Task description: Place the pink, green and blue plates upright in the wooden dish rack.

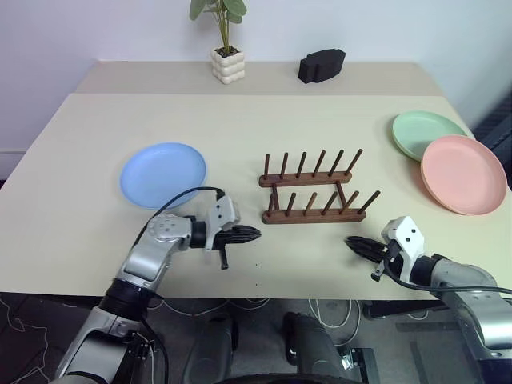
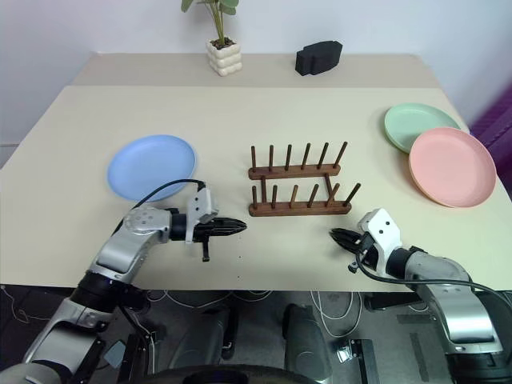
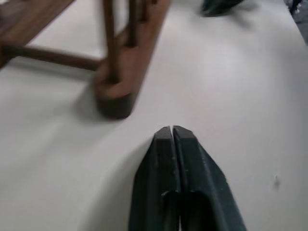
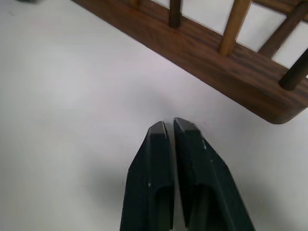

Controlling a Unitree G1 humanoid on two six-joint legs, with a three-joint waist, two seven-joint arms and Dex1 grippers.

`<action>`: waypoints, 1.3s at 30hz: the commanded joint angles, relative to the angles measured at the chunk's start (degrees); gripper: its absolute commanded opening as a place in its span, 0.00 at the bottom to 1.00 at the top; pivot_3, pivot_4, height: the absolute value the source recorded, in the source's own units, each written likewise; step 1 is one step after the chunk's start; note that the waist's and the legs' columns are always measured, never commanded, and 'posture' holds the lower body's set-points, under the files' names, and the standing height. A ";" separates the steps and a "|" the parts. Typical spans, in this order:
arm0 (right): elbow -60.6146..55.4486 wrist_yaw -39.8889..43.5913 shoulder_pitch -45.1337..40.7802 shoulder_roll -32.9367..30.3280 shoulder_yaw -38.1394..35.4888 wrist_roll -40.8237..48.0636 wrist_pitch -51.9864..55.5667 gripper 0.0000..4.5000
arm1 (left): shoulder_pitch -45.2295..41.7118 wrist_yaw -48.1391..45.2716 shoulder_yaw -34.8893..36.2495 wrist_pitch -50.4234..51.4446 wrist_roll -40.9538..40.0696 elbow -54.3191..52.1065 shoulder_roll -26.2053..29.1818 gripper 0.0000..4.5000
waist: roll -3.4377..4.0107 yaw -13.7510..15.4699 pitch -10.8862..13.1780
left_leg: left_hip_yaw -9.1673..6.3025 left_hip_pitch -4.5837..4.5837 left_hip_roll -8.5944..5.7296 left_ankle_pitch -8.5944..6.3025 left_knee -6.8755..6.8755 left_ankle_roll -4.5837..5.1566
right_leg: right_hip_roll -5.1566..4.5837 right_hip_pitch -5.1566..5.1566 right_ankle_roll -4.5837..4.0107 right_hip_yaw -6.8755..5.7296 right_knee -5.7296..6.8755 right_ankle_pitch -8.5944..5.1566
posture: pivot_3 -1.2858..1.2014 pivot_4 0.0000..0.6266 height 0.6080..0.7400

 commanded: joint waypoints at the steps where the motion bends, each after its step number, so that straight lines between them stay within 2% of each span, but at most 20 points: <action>1: 2.76 -1.98 -2.02 -0.79 1.08 -3.58 -1.33 0.01 | -2.08 4.51 -1.62 -0.42 3.18 0.67 -2.11 0.00 | -0.02 0.00 -0.01 | 0.00 0.00 -0.01 0.00 0.00 0.00 | 0.01 0.00 0.00 0.00 0.00 0.00 | 0.52 0.24 0.97; 7: 6.37 -4.48 -6.07 0.65 3.39 -7.54 -4.95 0.01 | -3.60 11.34 -0.56 -2.10 5.23 5.94 -5.33 0.00 | -0.07 -0.09 -0.08 | 0.01 0.17 -0.01 0.00 0.01 0.00 | 0.03 0.14 0.01 0.00 0.02 0.01 | 0.52 0.24 0.97; 15: 10.40 -6.98 -10.28 2.13 4.73 -9.90 -7.83 0.01 | -5.33 17.05 0.87 -6.35 6.56 11.14 -6.29 0.00 | -0.07 -0.11 -0.09 | -0.01 0.74 0.01 -0.01 -0.08 0.00 | 0.03 0.73 0.05 -0.02 -0.07 -0.05 | 0.52 0.24 0.97; 25: 14.82 -9.88 -14.08 4.23 5.66 -12.29 -10.73 0.01 | -5.82 18.61 1.29 -7.85 6.77 13.03 -6.16 0.00 | -0.07 -0.23 -0.09 | -0.01 0.75 0.01 -0.01 -0.09 0.00 | 0.03 0.73 0.00 -0.01 -0.06 -0.01 | 0.52 0.24 0.97; 32: 13.37 -8.12 -13.34 3.01 4.91 -11.64 -10.87 0.01 | -5.14 18.37 1.51 -7.28 6.20 11.45 -5.62 0.00 | -0.07 -0.20 -0.09 | -0.01 0.75 0.01 -0.01 -0.10 0.00 | 0.03 0.73 0.00 -0.01 -0.06 -0.01 | 0.52 0.24 0.97; 36: 11.39 -7.60 -13.95 0.60 -1.43 -7.04 -6.95 0.01 | -1.76 13.99 2.88 -5.09 1.77 4.67 -3.40 0.00 | -0.04 -0.40 -0.07 | 0.00 0.73 0.02 -0.01 -0.17 0.00 | 0.02 0.69 0.01 0.00 -0.07 -0.01 | 0.52 0.24 0.97; 39: 12.97 -7.72 -13.95 -4.42 -4.73 -8.96 -7.21 0.20 | 2.64 8.76 3.45 -2.90 -3.64 -3.48 -1.30 0.00 | -0.01 -0.35 -0.05 | 0.02 0.69 0.07 -0.01 -0.23 0.00 | -0.02 0.62 0.01 0.01 -0.07 -0.02 | 0.52 0.24 0.97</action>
